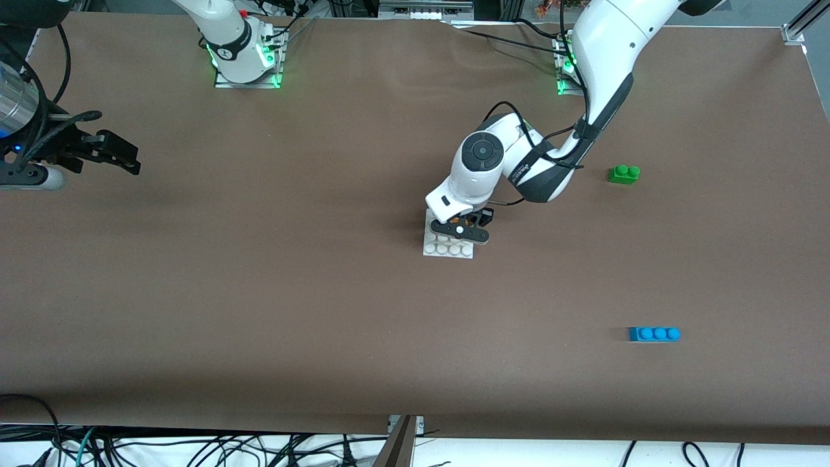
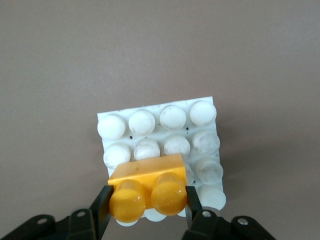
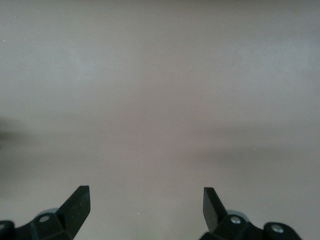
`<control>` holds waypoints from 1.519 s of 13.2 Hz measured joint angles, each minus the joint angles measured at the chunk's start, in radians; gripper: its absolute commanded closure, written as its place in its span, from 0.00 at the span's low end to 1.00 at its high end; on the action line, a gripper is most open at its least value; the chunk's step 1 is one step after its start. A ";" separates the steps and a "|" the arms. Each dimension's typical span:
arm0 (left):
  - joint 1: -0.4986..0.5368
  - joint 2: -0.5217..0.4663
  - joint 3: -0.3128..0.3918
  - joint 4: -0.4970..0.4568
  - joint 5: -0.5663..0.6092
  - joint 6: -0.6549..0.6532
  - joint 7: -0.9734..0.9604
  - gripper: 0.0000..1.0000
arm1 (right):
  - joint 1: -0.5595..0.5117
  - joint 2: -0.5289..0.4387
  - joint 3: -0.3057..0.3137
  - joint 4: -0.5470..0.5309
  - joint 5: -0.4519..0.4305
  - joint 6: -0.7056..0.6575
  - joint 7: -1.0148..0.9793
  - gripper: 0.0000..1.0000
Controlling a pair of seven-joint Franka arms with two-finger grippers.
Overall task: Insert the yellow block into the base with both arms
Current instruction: 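Press the yellow block down onto the base plate studs with the left gripper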
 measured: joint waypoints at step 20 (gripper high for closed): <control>-0.025 0.026 0.002 0.004 0.001 0.010 0.000 0.00 | -0.001 0.001 -0.005 -0.002 0.000 -0.002 0.000 0.00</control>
